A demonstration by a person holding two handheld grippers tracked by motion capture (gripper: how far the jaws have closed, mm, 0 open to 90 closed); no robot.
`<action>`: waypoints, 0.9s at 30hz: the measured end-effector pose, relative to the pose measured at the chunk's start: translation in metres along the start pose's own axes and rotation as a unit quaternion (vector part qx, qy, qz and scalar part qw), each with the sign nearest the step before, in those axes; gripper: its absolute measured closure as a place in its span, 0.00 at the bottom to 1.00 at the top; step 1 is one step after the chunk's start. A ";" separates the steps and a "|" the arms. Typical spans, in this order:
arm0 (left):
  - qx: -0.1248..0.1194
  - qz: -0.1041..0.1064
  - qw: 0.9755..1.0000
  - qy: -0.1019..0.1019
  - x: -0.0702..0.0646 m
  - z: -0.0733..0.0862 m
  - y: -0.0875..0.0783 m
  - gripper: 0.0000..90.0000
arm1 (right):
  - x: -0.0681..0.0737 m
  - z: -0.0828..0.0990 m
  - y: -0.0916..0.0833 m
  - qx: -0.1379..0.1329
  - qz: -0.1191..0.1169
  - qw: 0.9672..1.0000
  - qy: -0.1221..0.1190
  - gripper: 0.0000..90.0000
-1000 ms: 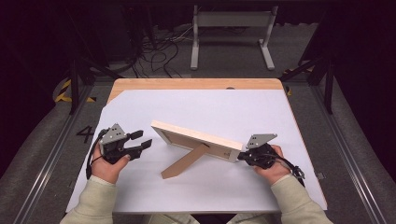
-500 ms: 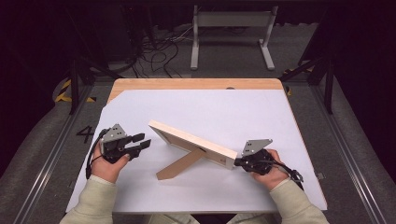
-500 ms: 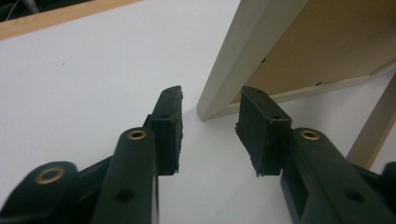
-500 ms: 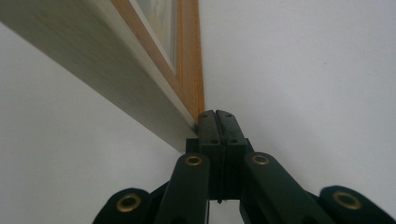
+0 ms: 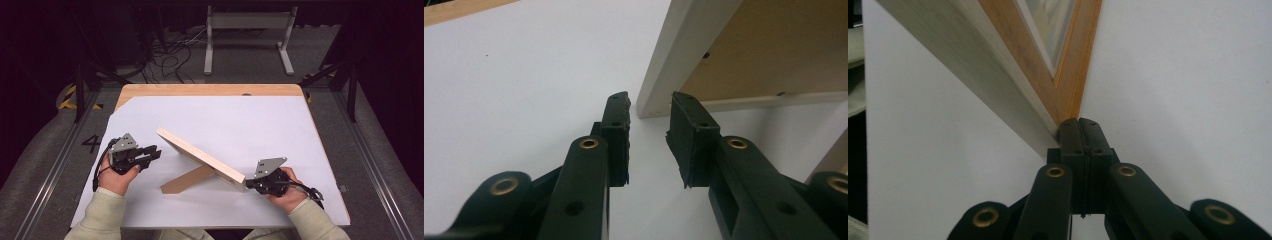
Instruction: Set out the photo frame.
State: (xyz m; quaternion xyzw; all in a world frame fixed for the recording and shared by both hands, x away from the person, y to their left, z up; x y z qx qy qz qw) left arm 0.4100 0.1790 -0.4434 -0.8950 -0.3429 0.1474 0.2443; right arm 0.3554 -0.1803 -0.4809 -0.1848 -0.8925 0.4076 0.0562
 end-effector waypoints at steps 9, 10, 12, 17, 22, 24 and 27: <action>0.000 -0.001 1.000 0.001 0.002 0.000 0.001 0.77 | 0.016 -0.003 0.003 0.001 -0.019 1.000 -0.017 1.00; 0.000 -0.001 1.000 0.001 0.002 0.000 0.001 0.77 | 0.017 -0.004 0.003 0.001 -0.022 1.000 -0.020 1.00; 0.001 0.000 1.000 0.000 0.002 0.000 0.001 0.77 | 0.019 -0.004 0.003 0.000 -0.026 0.999 -0.023 1.00; -0.001 -0.003 1.000 -0.002 0.003 0.000 -0.001 0.76 | 0.017 -0.004 0.001 -0.003 -0.019 1.000 -0.019 1.00; 0.000 -0.003 1.000 -0.004 0.003 0.000 -0.001 0.75 | 0.017 -0.003 -0.008 -0.012 -0.025 0.999 -0.022 1.00; 0.000 -0.003 1.000 -0.005 0.003 0.000 -0.001 0.75 | 0.019 -0.002 -0.011 -0.011 -0.028 0.999 -0.024 1.00; -0.001 -0.004 1.000 -0.004 0.003 0.000 -0.001 0.75 | 0.024 0.000 -0.015 -0.010 -0.042 0.999 -0.029 1.00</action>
Point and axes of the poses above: each handheld gripper's, and its own axes: y roughly forward along the jaws, z roughly out of its underside, x roughly to its left, the point moved 6 cm from there along y, roughly forward along the jaws
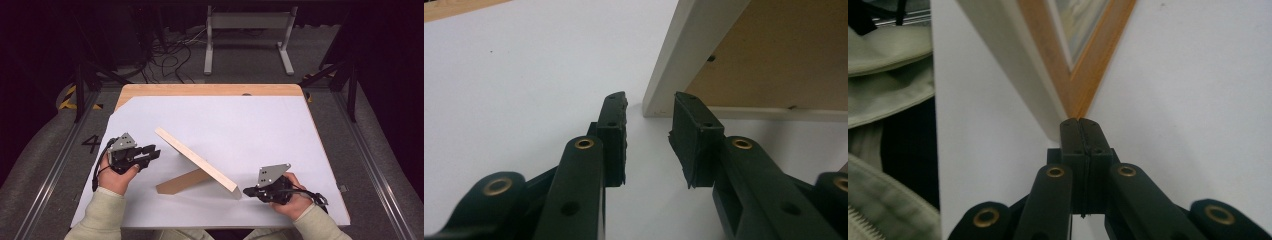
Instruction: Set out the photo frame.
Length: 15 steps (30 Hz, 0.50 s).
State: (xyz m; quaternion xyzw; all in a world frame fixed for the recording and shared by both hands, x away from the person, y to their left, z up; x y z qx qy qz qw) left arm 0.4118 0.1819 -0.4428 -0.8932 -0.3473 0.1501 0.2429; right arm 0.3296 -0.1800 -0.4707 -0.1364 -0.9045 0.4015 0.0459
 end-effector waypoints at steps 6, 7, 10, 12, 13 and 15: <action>0.001 0.002 1.000 -0.002 -0.001 0.000 0.001 0.75 | 0.012 -0.001 0.001 0.005 -0.027 0.999 -0.021 1.00; 0.000 0.002 1.000 -0.002 -0.001 0.000 0.001 0.75 | 0.013 -0.002 0.002 0.005 -0.029 0.999 -0.021 1.00; 0.000 0.003 1.000 -0.002 -0.001 0.000 0.001 0.75 | 0.017 -0.004 0.005 0.006 -0.038 0.999 -0.025 1.00; 0.000 0.000 1.000 -0.002 0.000 0.000 0.001 0.75 | 0.019 -0.004 0.007 0.006 -0.046 0.999 -0.027 1.00; 0.000 0.001 1.000 -0.001 0.000 0.000 0.001 0.75 | 0.020 -0.004 0.008 0.006 -0.047 0.998 -0.029 1.00; 0.001 0.001 1.000 0.000 0.000 0.000 0.001 0.75 | 0.022 -0.006 0.010 0.001 -0.055 0.998 -0.029 1.00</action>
Point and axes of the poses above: each handheld gripper's, and its own axes: y roughly forward along the jaws, z roughly out of its underside, x roughly to its left, the point moved 6 cm from there along y, roughly forward along the jaws
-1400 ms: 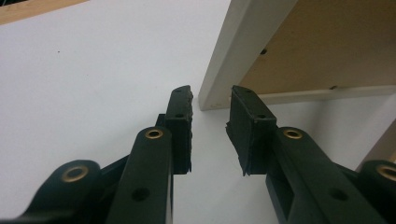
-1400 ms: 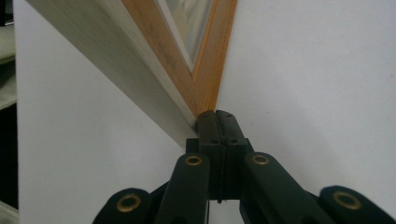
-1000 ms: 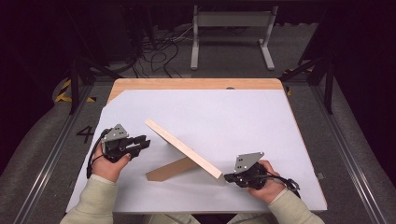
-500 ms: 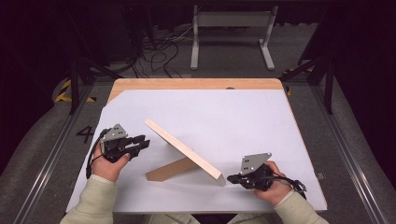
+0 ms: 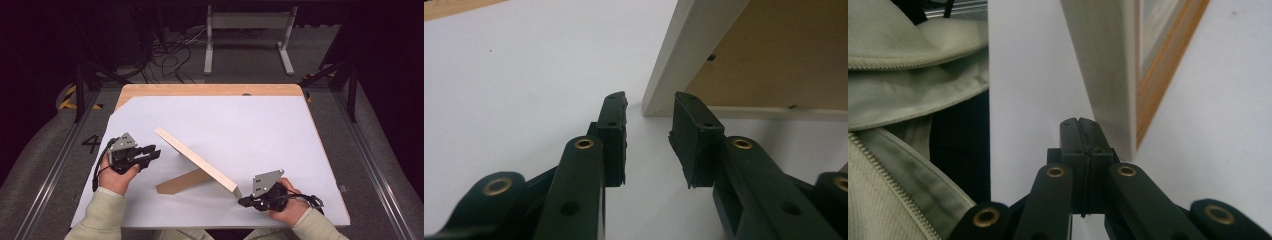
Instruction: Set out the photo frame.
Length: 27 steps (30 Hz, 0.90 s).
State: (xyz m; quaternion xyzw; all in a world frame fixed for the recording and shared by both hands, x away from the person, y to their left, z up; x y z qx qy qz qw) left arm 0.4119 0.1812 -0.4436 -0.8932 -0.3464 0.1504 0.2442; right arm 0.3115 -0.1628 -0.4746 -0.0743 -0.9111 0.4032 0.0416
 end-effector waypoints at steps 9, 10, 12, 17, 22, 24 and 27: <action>-0.001 0.000 1.000 -0.001 0.000 0.000 -0.001 0.74 | -0.005 0.002 0.005 -0.008 -0.001 1.000 0.008 1.00; -0.001 0.000 1.000 -0.001 0.000 0.000 -0.001 0.74 | -0.006 0.002 0.005 -0.009 0.000 1.000 0.009 1.00; 0.000 -0.001 1.000 -0.001 0.000 0.000 -0.001 0.74 | -0.007 0.001 0.006 -0.009 0.003 1.000 0.009 1.00; -0.003 -0.004 1.000 -0.004 0.001 0.000 -0.001 0.74 | -0.011 -0.003 0.010 -0.014 0.004 1.000 0.010 1.00; -0.003 -0.005 1.000 -0.007 0.002 0.001 -0.003 0.74 | -0.017 -0.010 0.017 -0.020 0.006 1.000 0.006 1.00; -0.005 -0.008 1.000 -0.006 0.003 0.001 -0.004 0.74 | -0.020 -0.011 0.018 -0.022 0.011 1.000 0.009 1.00; -0.005 -0.008 1.000 -0.011 0.003 0.002 -0.004 0.74 | -0.027 -0.011 0.018 -0.025 0.021 0.999 0.019 1.00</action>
Point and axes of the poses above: each handheld gripper's, and its own axes: y roughly forward along the jaws, z roughly out of its underside, x roughly to its left, the point moved 6 cm from there along y, roughly forward along the jaws
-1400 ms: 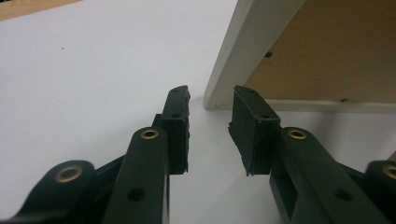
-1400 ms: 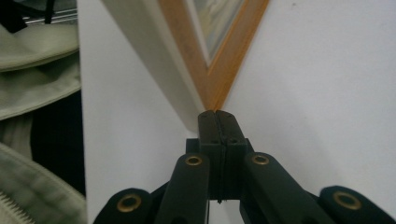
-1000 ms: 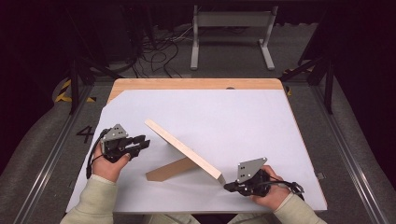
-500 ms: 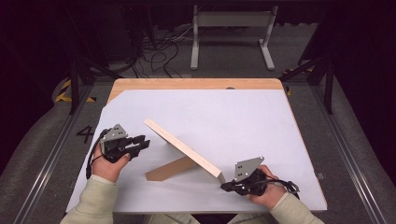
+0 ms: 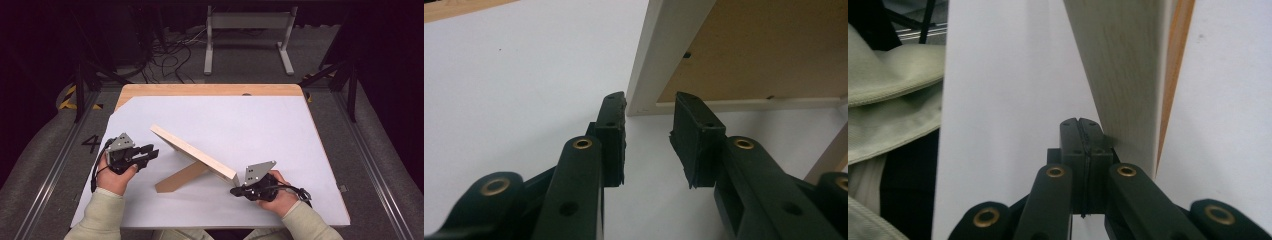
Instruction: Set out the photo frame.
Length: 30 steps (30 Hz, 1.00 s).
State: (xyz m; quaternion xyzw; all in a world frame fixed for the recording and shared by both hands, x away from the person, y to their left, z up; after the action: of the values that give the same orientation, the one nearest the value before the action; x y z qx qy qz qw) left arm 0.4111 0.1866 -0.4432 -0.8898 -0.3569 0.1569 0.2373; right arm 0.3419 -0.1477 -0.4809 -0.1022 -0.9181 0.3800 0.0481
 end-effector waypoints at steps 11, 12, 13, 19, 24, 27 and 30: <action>0.001 0.001 1.000 -0.004 0.001 0.000 -0.001 0.74 | -0.017 0.011 -0.036 -0.009 0.046 0.999 0.025 1.00; 0.001 0.001 1.000 -0.001 0.001 0.000 -0.001 0.74 | -0.022 0.012 -0.039 -0.010 0.065 0.997 0.038 1.00; 0.001 0.000 1.000 -0.003 0.001 0.000 -0.001 0.74 | -0.026 0.012 -0.039 -0.013 0.079 0.996 0.044 1.00; 0.000 -0.002 1.000 -0.002 0.002 0.000 -0.002 0.74 | -0.023 0.009 -0.022 -0.001 0.075 0.997 0.028 1.00; -0.002 -0.004 1.000 -0.006 0.003 0.001 -0.003 0.74 | -0.018 0.008 -0.018 0.002 0.069 0.997 0.023 1.00; -0.003 -0.004 1.000 -0.011 0.004 0.001 -0.005 0.74 | -0.010 0.006 -0.013 0.006 0.057 0.998 0.015 1.00; -0.006 -0.008 1.000 -0.011 0.005 0.001 -0.005 0.74 | -0.003 0.005 -0.010 0.011 0.047 0.999 0.007 1.00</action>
State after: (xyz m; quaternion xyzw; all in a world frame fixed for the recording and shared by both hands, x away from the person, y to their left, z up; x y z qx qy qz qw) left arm 0.4110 0.1939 -0.4421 -0.8866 -0.3674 0.1628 0.2291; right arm 0.3427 -0.1591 -0.4776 -0.1469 -0.9076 0.3916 0.0379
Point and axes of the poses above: each handheld gripper's, and its own axes: y roughly forward along the jaws, z roughly out of its underside, x roughly to its left, the point moved 6 cm from there along y, roughly forward along the jaws
